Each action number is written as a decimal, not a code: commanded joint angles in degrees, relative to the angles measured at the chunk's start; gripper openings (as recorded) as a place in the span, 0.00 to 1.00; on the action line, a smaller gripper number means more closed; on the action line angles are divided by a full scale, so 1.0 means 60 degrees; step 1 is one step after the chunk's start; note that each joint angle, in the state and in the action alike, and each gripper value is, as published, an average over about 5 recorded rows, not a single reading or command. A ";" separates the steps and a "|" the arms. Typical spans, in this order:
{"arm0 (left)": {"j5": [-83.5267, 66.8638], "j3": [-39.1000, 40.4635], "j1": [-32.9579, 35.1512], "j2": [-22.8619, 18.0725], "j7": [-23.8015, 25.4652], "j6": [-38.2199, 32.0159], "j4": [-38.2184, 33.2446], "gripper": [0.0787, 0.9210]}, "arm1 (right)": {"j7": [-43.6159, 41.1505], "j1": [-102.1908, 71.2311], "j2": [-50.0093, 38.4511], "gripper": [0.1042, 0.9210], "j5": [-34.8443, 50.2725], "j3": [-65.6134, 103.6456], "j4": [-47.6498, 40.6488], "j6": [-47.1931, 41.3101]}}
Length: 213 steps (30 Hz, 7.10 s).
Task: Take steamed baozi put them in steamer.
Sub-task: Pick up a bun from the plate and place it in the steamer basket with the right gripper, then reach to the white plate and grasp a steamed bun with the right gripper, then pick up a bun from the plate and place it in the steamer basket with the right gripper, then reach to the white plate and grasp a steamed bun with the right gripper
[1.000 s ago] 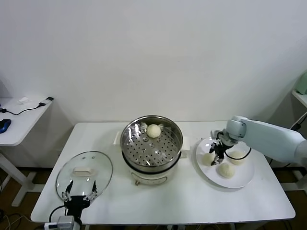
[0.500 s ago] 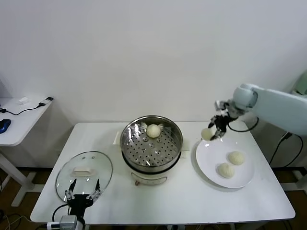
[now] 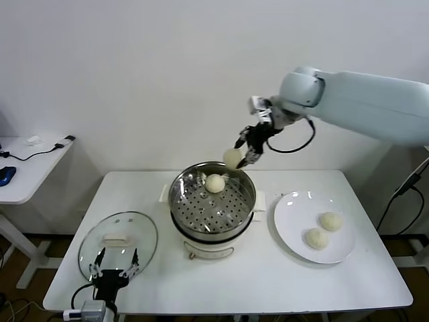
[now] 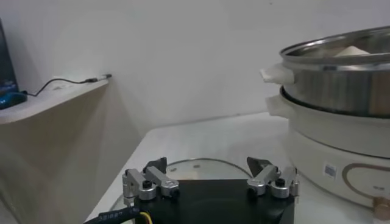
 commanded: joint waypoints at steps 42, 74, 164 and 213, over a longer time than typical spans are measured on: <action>-0.0044 -0.0081 -0.0171 -0.0048 0.0030 0.0076 0.0042 0.88 | -0.0658 -0.0804 0.0568 0.88 -0.1048 0.0423 -0.1232 0.0762; 0.0066 -0.0078 -0.0005 -0.0208 -0.0044 0.0000 -0.0075 0.88 | -0.0337 -0.4398 -0.6005 0.88 -0.5012 0.0112 0.0296 0.0833; 0.0232 -0.0041 -0.0043 -0.0269 -0.0058 0.0004 0.0035 0.88 | -0.0861 -0.2724 0.1951 0.69 -0.8909 0.0542 0.0169 0.7803; 0.0205 -0.0140 -0.0115 -0.0292 -0.0057 -0.0085 0.0027 0.88 | -0.2636 -0.3302 -0.5068 0.88 -0.5864 0.0809 -0.2901 0.3233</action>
